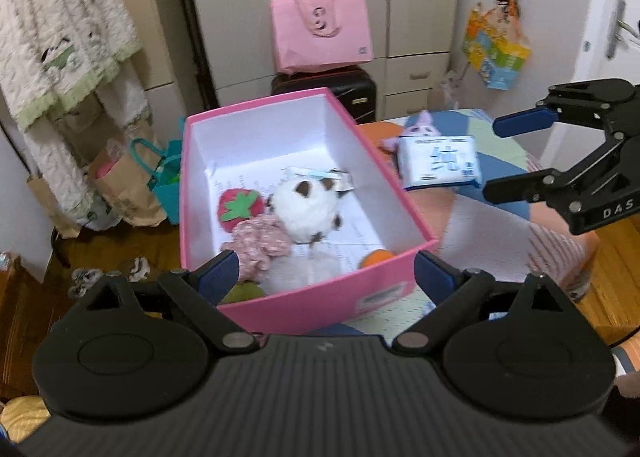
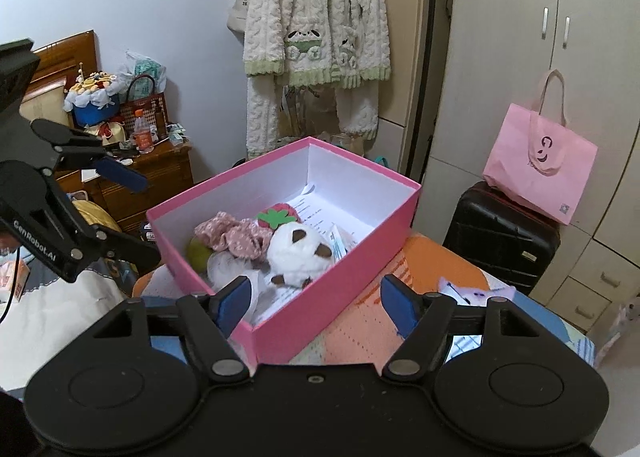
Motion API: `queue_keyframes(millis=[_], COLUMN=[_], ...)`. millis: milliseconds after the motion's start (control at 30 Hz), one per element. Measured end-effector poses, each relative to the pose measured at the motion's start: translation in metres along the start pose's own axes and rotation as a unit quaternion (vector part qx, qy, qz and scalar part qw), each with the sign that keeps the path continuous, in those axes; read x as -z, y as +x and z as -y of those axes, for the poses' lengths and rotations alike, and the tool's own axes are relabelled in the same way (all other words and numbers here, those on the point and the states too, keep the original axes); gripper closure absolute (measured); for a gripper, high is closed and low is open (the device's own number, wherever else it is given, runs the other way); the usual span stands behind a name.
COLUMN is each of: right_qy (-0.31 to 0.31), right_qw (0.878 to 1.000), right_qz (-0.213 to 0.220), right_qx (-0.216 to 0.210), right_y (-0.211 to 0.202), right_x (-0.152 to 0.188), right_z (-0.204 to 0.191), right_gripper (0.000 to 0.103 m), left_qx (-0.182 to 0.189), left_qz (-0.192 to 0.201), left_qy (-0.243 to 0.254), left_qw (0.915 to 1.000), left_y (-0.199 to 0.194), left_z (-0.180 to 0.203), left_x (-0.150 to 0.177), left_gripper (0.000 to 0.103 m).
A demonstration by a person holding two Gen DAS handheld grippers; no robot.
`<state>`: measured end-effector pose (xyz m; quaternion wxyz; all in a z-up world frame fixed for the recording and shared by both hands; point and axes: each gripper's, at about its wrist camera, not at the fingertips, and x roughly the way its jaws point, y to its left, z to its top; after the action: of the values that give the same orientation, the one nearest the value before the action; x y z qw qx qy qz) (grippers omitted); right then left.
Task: Organize soft objects
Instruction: 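Move both tools to the large white wipe pack on the table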
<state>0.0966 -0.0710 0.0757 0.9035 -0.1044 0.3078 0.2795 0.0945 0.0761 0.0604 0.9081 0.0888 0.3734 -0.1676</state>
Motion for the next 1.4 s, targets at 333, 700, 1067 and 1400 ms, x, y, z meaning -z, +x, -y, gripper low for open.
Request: queue_keyframes(millis=[333, 700, 1067, 1400], right_qy=[-0.006, 0.012, 0.014, 0.041], right_qw=[1.0, 0.998, 0.993, 0.993], right_qz=[0.029, 0.058, 0.096, 0.07], right_qx=[0.009, 0.022, 0.066, 0.086], right_y=[-0.05, -0.073, -0.026, 0.041], right_x=[0.046, 0.102, 0.124, 0.134], right_z=[0.004, 0.037, 0.086, 0.117], right_gripper=[0.023, 0.019, 0.019, 0.019], left_qx=[0.006, 0.063, 0.087, 0.045], left_qz=[-0.002, 0.029, 0.069, 0.09], left_qy=[0.06, 0.087, 0.05, -0.002], left_qw=[0.9982, 0.9938, 0.9925, 0.9949], left_y=[-0.006, 0.024, 0.094, 0.175], left_z=[0.059, 0.124, 0.158, 0.155], left_x=[-0.001, -0.026, -0.055, -0.07], left_gripper=[0.008, 0.008, 0.008, 0.01])
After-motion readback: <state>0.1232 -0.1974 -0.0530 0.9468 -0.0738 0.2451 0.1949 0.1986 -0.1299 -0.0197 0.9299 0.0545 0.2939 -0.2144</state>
